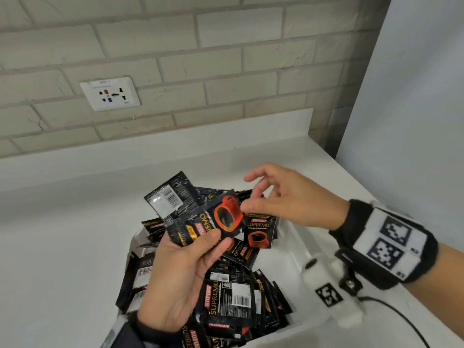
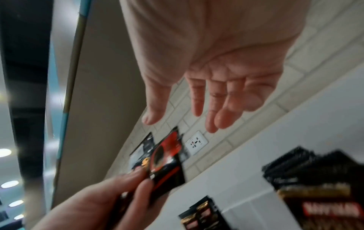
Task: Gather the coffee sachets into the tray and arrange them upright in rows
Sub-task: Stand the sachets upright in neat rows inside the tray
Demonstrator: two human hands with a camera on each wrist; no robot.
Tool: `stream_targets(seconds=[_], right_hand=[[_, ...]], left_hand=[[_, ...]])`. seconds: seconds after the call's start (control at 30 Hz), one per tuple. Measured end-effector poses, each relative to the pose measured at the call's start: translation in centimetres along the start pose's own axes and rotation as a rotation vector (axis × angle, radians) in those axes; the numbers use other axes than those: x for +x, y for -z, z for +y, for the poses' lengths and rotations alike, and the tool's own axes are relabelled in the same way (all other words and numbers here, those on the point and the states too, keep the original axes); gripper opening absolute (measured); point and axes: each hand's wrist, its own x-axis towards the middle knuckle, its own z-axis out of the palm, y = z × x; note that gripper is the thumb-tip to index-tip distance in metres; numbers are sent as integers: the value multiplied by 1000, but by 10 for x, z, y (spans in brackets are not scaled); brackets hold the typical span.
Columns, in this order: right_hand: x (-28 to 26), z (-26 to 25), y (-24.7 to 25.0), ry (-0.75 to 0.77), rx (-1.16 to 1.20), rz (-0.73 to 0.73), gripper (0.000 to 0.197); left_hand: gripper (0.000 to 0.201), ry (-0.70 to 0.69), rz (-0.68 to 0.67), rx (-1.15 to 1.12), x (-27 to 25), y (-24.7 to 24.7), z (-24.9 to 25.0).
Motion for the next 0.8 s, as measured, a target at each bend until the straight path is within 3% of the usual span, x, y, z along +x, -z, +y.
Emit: stream_targets(seconds=[0.1, 0.33, 0.47, 0.53, 0.6, 0.67, 0.8], right_hand=[[-5, 5, -15, 14, 180, -53, 54], [-10, 20, -20, 13, 344, -44, 36], [-13, 28, -12, -7, 515, 158, 28], [-16, 33, -5, -18, 758, 286, 35], [-21, 37, -1, -4, 916, 283, 62], [-27, 36, -2, 20, 855, 173, 72], [-35, 23, -10, 61, 459, -13, 31]], left_hand=[[46, 42, -35, 3, -2, -10, -4], [48, 113, 28, -90, -6, -13, -4], [47, 120, 89, -117, -7, -12, 0], [46, 116, 126, -126, -7, -12, 1], [41, 123, 158, -121, -7, -11, 1], [35, 123, 175, -98, -6, -12, -1], [23, 158, 145, -74, -5, -11, -4]])
